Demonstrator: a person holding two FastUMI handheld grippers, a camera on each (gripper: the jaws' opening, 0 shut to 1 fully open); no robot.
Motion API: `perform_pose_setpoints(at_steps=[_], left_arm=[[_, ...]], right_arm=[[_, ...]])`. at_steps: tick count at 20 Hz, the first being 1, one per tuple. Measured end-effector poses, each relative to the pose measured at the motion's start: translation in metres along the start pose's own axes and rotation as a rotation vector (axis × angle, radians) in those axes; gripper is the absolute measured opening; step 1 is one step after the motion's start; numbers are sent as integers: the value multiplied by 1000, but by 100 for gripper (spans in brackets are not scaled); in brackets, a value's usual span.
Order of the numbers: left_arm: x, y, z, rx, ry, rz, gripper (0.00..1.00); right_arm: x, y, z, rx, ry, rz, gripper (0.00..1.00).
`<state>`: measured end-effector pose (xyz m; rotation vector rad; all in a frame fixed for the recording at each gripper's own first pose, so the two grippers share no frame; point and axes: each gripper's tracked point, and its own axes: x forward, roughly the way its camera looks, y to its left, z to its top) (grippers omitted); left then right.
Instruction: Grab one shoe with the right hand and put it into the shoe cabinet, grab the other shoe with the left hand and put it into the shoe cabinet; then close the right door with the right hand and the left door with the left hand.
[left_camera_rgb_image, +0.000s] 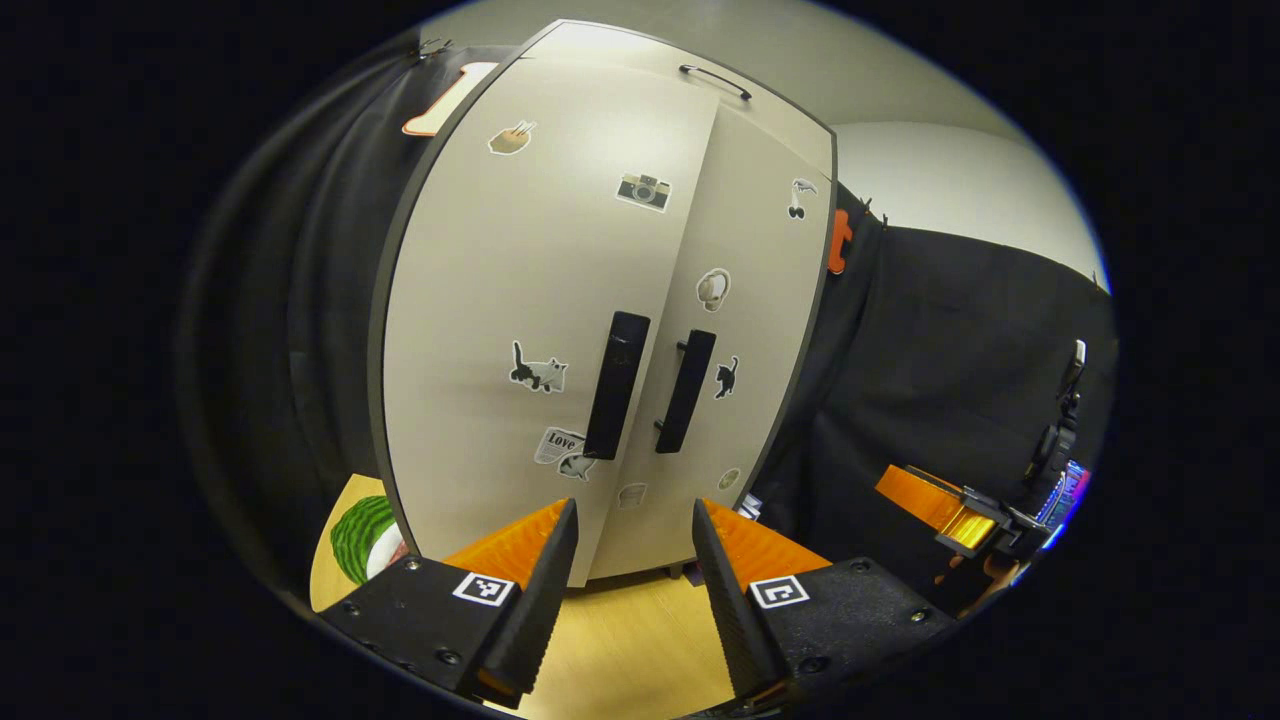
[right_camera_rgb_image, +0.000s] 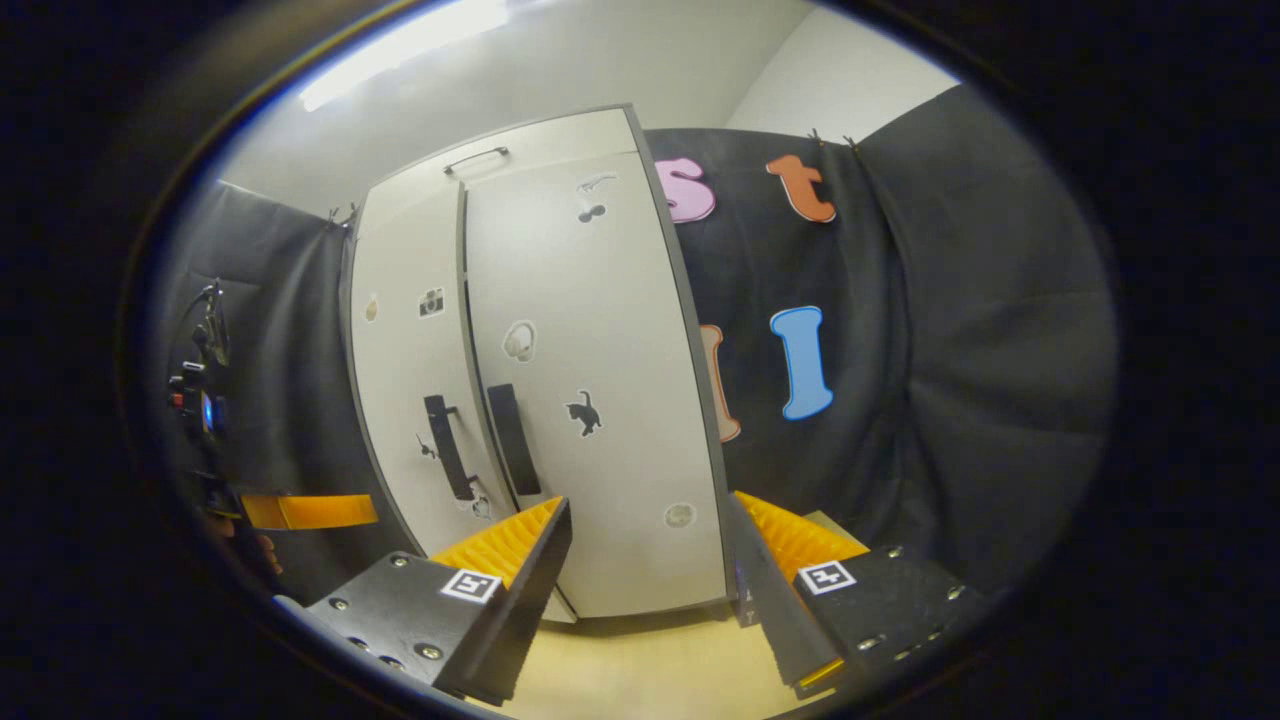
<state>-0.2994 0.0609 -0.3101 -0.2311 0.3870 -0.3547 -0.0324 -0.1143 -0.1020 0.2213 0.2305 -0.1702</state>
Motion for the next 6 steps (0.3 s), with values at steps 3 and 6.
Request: perform_pose_setpoints(at_steps=[3,6], left_arm=[[-2,1,0,-8,-5,9,71],[-7,6,7,-22,-29,48,77]], right_arm=[[1,0,-1,-1,3,0,92],[0,-1,2,-29,-10,-9,92]])
